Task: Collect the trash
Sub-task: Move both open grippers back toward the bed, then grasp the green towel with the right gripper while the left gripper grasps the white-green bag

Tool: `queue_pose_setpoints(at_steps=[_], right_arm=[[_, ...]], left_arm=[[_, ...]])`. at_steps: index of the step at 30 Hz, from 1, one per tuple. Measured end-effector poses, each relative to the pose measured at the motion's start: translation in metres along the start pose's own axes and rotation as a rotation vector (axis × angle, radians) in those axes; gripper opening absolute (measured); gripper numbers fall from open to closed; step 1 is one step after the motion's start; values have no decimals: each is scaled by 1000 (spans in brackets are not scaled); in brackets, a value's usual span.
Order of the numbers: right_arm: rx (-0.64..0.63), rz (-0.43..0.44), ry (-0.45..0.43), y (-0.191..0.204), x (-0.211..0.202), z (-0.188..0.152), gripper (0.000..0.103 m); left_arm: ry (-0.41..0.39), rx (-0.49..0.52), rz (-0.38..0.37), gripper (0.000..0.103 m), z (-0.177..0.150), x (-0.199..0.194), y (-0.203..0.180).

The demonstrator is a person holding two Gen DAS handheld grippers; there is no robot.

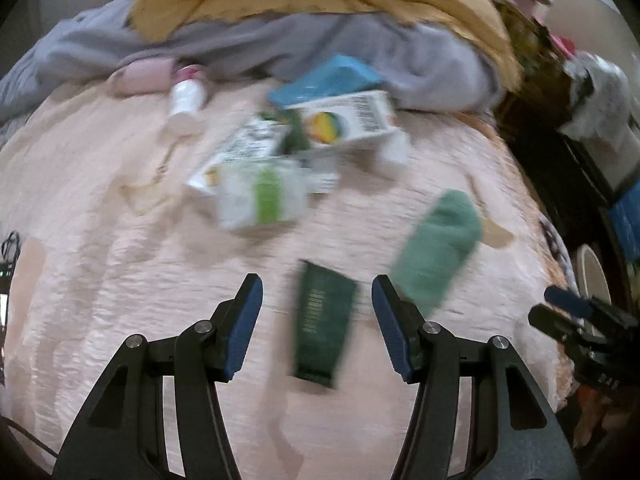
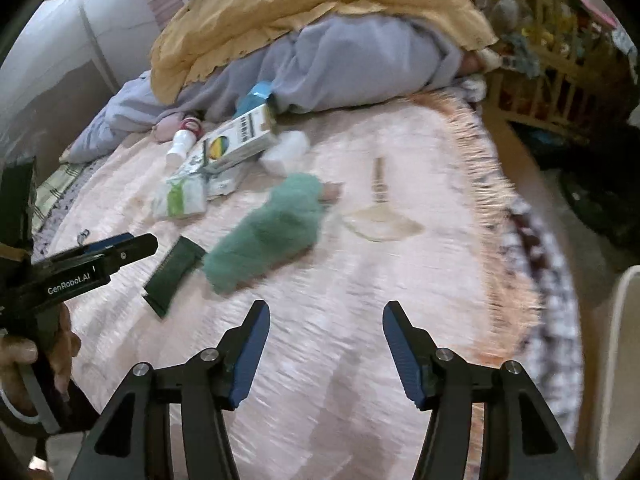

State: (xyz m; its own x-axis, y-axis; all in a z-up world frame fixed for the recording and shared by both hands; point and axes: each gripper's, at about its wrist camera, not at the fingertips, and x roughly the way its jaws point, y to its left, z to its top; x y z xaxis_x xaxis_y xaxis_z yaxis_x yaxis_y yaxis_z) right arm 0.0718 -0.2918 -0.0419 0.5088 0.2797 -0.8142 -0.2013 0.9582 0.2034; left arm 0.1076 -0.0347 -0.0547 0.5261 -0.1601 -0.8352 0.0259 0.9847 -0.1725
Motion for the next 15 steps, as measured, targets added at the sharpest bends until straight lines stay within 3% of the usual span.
queue_pose_setpoints(at_steps=[7,15], right_arm=[[87,90,28,23,47,27,60],[192,103,25,21,95,51,65]], left_arm=[[-16,-104,25,59,28,16,46],[12,-127,37,59,50,58,49]])
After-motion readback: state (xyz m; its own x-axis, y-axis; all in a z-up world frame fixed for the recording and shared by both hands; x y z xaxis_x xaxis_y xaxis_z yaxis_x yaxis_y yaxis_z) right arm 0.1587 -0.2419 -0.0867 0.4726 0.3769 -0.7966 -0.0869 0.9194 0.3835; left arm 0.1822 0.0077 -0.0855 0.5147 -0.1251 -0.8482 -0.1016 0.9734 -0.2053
